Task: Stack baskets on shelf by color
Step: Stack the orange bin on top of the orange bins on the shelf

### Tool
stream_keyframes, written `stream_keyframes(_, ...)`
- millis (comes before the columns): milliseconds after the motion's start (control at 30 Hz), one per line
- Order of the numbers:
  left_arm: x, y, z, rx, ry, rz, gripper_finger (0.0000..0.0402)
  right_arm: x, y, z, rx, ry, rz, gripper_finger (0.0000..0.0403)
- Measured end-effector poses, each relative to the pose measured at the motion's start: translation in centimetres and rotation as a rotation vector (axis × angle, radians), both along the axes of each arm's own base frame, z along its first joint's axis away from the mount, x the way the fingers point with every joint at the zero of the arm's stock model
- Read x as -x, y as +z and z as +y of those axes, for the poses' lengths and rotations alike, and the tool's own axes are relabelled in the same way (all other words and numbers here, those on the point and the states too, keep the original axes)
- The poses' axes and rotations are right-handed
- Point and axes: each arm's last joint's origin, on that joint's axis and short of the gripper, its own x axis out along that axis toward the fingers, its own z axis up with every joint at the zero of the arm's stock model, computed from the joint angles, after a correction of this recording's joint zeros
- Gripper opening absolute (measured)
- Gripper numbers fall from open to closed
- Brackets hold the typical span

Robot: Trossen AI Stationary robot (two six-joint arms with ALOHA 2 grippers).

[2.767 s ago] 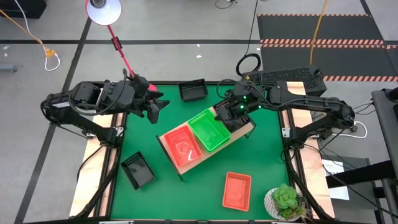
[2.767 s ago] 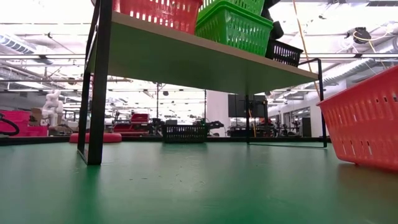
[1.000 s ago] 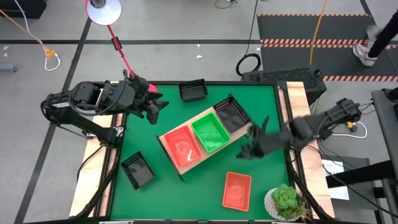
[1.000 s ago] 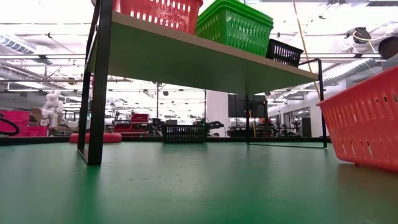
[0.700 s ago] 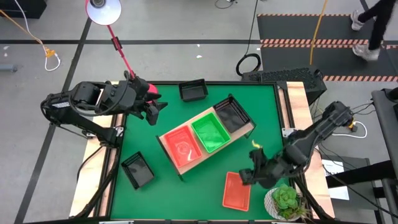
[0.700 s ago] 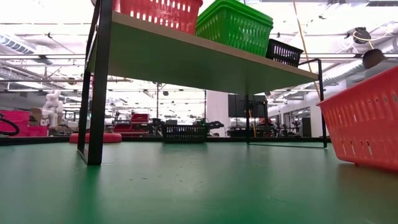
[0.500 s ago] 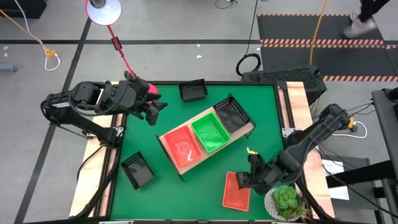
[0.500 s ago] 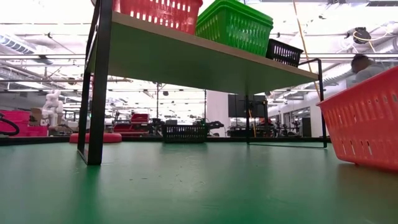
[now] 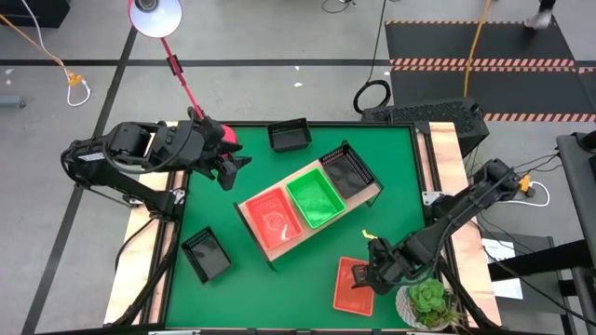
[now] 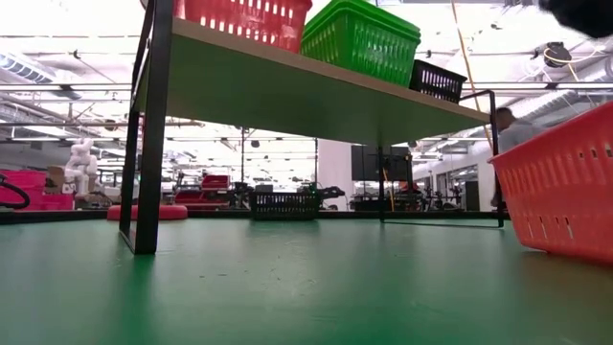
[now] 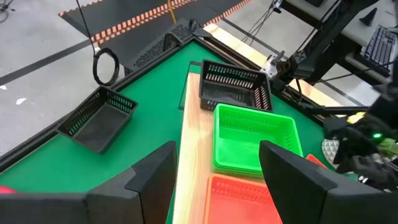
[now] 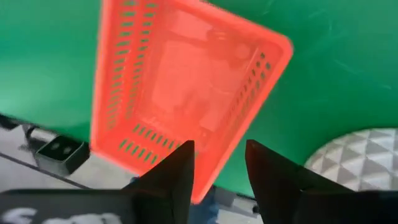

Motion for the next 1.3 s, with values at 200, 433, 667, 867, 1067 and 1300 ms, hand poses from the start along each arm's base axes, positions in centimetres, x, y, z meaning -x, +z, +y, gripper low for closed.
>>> stream_keyframes(200, 0.0, 0.0, 0.0, -0.003, -0.001, 0.001, 0.0227, 0.3, -3.2, -0.4, -0.066, -0.030, -0.022, 0.0112)
stream_keyframes(433, 0.0, 0.0, 0.0, -0.002, 0.000, 0.002, 0.0227, 0.4, -3.8, -0.8, -0.072, -0.040, -0.038, 0.0053)
stream_keyframes(667, 0.0, 0.0, 0.0, 0.003, 0.004, -0.001, 0.0227, 1.1, -2.1, -1.5, -0.052, -0.068, -0.081, 0.0042)
stream_keyframes(867, 0.0, 0.0, 0.1, 0.001, 0.006, 0.000, 0.0227, 1.4, -2.1, -2.0, -0.022, -0.051, -0.058, 0.0083)
stream_keyframes(1067, 0.0, 0.0, 0.1, 0.002, 0.007, -0.001, 0.0227, 0.7, -2.7, -1.8, -0.019, -0.046, -0.064, 0.0120)
stream_keyframes(1300, 0.0, 0.0, 0.1, 0.002, 0.008, -0.001, 0.0227, 0.7, -3.8, -2.4, 0.004, -0.036, -0.057, 0.0100)
